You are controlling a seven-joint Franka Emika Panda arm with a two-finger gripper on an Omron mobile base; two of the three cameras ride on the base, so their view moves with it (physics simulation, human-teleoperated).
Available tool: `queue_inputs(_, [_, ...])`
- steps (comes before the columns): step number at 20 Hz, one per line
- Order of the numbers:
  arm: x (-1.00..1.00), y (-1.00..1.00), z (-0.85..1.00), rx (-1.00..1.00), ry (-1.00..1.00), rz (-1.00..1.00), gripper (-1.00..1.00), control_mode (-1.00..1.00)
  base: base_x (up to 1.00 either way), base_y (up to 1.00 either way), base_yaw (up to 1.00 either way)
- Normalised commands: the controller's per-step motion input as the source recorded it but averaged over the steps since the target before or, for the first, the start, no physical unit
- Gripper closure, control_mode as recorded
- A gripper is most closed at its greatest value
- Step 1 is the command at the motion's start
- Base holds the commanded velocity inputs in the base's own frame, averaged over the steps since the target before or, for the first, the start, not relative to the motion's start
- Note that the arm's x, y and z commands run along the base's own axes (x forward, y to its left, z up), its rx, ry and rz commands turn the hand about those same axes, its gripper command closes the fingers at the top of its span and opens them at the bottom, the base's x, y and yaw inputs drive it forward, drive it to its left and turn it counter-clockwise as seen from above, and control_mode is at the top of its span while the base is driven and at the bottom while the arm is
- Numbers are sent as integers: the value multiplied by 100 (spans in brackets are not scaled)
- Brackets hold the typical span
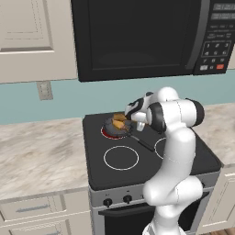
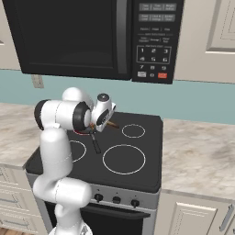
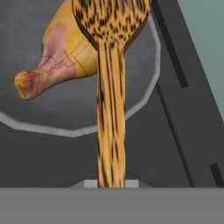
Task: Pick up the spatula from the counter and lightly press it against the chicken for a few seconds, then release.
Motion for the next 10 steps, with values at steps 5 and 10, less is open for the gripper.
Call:
queue_inputs(5, [0,0,0,0,-2,2,100,-100,0,0,0])
queue_inputs(10, [0,0,0,0,-1,2,100,-100,0,0,0])
